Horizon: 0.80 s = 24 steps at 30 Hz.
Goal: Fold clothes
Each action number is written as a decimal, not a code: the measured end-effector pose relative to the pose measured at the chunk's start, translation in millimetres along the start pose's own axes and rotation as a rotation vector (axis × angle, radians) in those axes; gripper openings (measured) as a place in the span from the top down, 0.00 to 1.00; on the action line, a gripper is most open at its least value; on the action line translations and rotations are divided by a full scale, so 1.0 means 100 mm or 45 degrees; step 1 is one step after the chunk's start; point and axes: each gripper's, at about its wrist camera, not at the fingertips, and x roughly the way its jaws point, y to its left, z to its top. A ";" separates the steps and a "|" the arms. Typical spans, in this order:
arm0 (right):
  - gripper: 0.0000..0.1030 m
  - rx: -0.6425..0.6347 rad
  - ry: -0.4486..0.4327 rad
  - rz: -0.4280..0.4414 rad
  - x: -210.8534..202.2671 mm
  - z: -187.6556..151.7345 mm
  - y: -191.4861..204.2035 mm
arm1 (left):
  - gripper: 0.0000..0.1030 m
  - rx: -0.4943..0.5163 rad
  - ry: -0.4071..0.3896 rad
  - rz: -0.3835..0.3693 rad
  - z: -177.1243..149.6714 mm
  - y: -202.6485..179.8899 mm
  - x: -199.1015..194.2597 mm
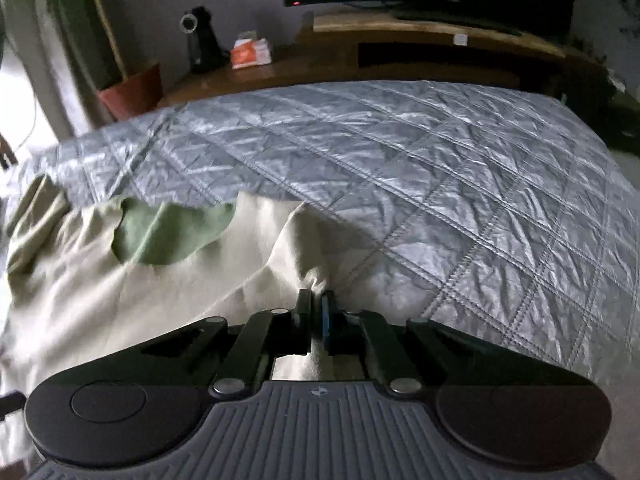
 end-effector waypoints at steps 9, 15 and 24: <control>0.99 0.007 -0.061 -0.094 0.04 0.13 -0.33 | 0.37 0.063 -0.032 0.051 0.04 -0.13 0.01; 0.85 0.176 -0.099 0.157 -0.05 0.09 -0.44 | 0.40 0.010 -0.041 0.053 0.07 -0.08 0.00; 0.42 -0.204 0.034 -0.178 -0.14 -0.14 -0.14 | 0.42 0.020 -0.032 0.059 0.08 -0.05 0.02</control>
